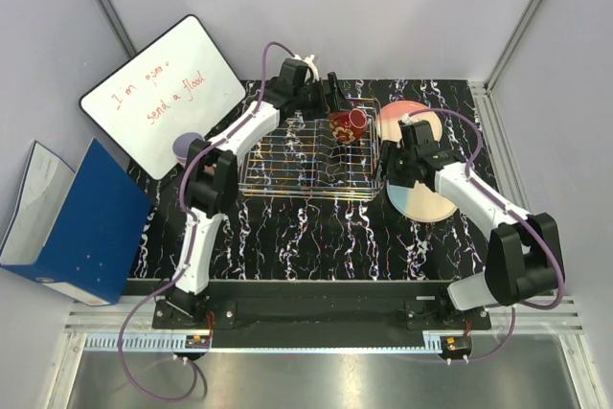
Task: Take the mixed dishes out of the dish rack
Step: Adjust the dish rack at the center of the board, then pick up the bowl from the dish rack.
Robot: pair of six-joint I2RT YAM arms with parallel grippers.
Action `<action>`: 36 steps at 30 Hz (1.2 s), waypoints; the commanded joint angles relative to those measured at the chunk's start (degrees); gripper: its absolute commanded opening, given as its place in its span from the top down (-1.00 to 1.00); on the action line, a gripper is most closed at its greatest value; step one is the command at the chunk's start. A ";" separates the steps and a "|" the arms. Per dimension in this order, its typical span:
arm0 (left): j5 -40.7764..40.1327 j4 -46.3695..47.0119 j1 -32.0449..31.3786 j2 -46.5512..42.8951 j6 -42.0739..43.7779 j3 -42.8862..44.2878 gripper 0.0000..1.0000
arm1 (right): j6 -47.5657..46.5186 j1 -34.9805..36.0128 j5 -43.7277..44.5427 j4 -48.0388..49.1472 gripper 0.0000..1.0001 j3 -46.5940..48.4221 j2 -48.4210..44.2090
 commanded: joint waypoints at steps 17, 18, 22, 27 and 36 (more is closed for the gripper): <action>-0.84 -2.66 1.14 7.97 1.41 9.31 -0.98 | 3.06 0.50 -1.86 -0.54 -0.23 6.25 -11.35; -3.03 -3.20 1.14 7.35 2.12 8.70 -0.98 | 3.23 0.50 -1.86 -0.45 -0.23 6.16 -11.61; -7.88 -6.19 1.14 5.59 5.02 8.87 -0.98 | 3.23 0.59 -1.95 -0.02 -0.23 5.81 -11.61; -11.40 -9.44 1.14 5.67 6.96 9.40 -0.98 | 3.76 0.59 -2.65 0.69 -0.22 5.37 -11.26; -16.67 -11.47 1.06 4.00 8.54 8.69 -0.98 | 4.02 0.50 -2.65 1.48 -0.22 4.22 -11.00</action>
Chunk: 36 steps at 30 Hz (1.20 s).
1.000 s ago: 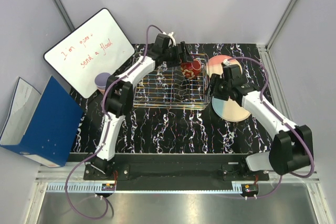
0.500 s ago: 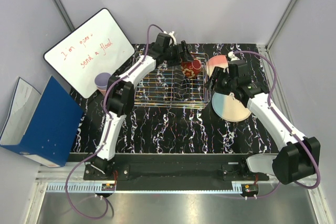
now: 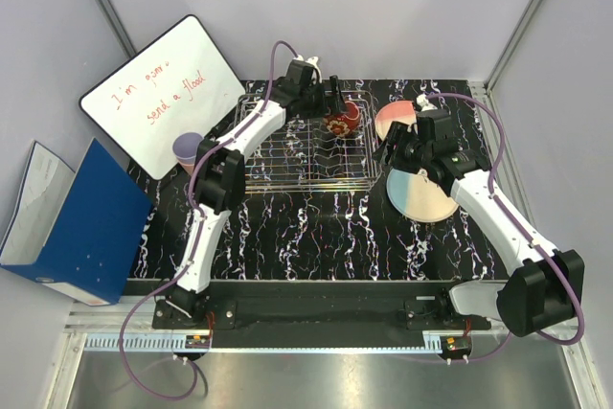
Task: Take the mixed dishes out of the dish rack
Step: Pick up the bowl from the dish rack.
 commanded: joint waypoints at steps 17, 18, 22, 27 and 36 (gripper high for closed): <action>8.64 7.20 1.23 -2.77 -0.39 -5.87 -0.98 | 1.30 0.50 -2.07 3.72 -0.21 -2.30 -0.24; 9.53 8.96 1.23 -3.21 -0.92 -6.85 -0.98 | 1.38 0.50 -2.07 3.98 -0.22 -2.56 -0.24; 14.36 13.20 1.23 -2.35 -2.85 -6.25 -0.98 | 1.30 0.50 -2.07 4.51 -0.21 -3.27 -0.07; 17.71 17.57 1.14 -2.59 -4.44 -6.85 -0.98 | 1.38 0.67 -2.51 4.95 -0.22 -3.62 0.20; 14.46 15.49 1.14 -6.20 -1.63 -6.95 -0.98 | 1.74 0.50 -2.68 5.83 -0.21 -4.06 0.55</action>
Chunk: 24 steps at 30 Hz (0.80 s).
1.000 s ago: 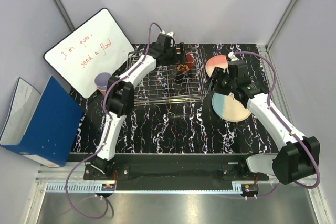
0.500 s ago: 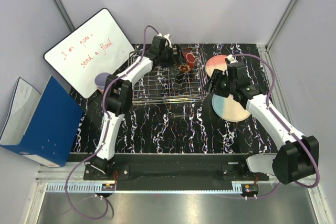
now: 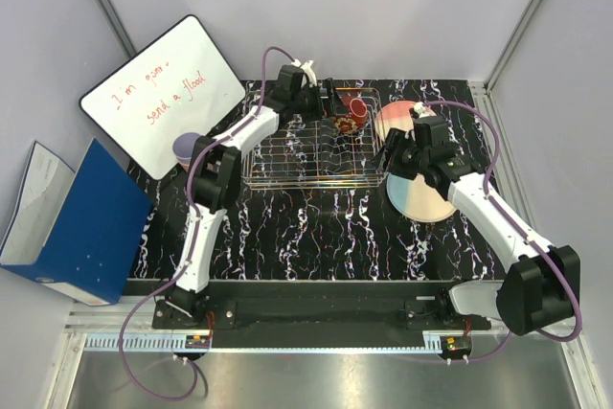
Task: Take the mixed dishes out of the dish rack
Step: Pick up the bowl from the dish rack.
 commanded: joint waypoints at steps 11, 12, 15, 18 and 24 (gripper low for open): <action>-4.47 -2.68 -0.82 -5.69 5.08 5.35 -0.98 | 0.45 0.59 -0.98 3.03 -0.21 -0.32 0.11; -4.29 -3.20 -0.91 -5.07 5.17 5.87 -0.98 | 0.53 0.50 -1.24 3.20 -0.22 -0.32 0.20; -4.46 -3.65 -1.09 -4.19 5.09 6.40 -0.98 | 0.53 0.59 -1.24 3.38 -0.21 -0.41 0.20; -4.73 -4.52 -1.09 -3.05 5.08 7.28 -0.98 | 0.36 0.50 -1.07 3.29 -0.21 -0.41 0.02; -4.82 -4.79 -1.09 -1.29 5.08 8.43 -0.98 | 0.36 0.50 -1.33 3.29 -0.21 -0.67 0.29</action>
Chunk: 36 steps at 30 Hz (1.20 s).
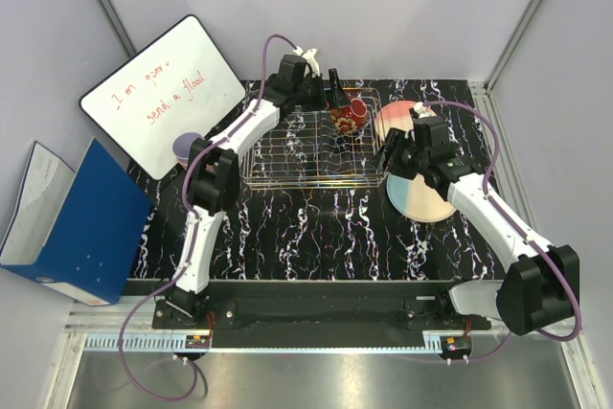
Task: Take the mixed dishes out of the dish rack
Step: Pick up the bowl from the dish rack.
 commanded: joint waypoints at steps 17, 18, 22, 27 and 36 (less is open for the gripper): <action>2.39 1.25 -0.28 6.41 -1.46 6.76 -0.98 | 0.07 0.59 -1.90 3.41 -0.21 -1.12 1.58; 2.39 1.33 -0.28 6.50 -1.46 6.76 -0.98 | 0.16 0.59 -1.99 3.50 -0.21 -1.12 1.67; 3.01 1.77 -0.45 7.46 -1.99 7.02 -0.98 | 0.25 0.59 -2.95 4.02 -0.20 -1.47 2.11; 4.06 1.86 -0.89 8.52 -2.17 8.08 -0.98 | 0.95 0.50 -4.27 4.90 -0.21 -2.08 3.52; -7.09 -5.33 -1.86 6.85 0.91 7.99 -0.98 | 0.60 0.59 -3.92 5.17 -0.20 -2.61 3.34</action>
